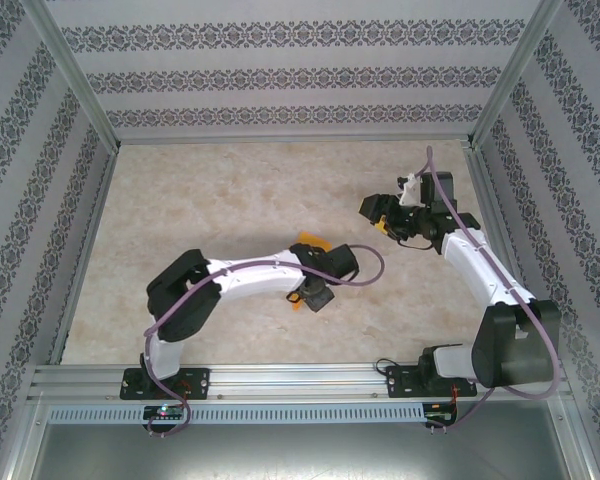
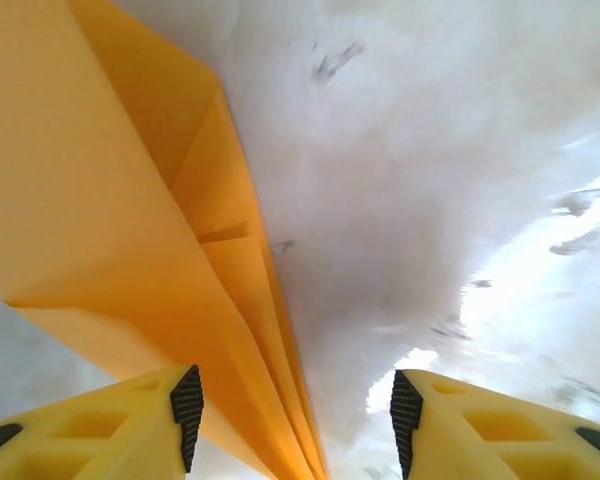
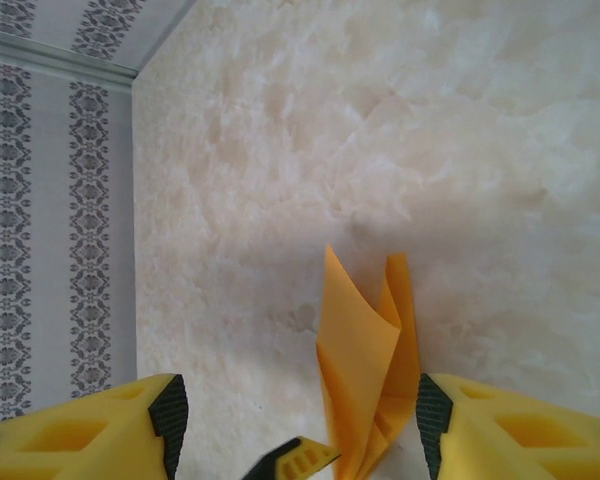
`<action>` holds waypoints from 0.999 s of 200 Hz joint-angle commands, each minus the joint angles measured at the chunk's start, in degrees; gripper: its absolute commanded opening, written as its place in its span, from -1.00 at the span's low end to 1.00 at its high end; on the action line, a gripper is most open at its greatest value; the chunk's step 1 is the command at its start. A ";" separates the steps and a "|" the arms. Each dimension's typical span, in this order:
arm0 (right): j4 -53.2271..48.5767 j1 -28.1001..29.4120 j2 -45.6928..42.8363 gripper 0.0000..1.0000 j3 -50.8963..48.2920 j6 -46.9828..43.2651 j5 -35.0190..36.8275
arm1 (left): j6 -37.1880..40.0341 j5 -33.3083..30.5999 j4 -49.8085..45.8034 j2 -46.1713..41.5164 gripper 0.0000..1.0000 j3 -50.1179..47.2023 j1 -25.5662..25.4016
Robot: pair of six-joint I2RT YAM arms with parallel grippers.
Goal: Fold a paper plane with a square sheet of paper (pick it up from the middle)
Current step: Turn over the paper at the center of the table, then fold the wing for the fifth time at the center of the table.
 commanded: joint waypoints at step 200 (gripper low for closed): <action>10.57 41.11 12.40 -0.67 -2.72 14.63 23.71 | -17.34 31.25 16.34 -24.40 0.27 -24.09 36.92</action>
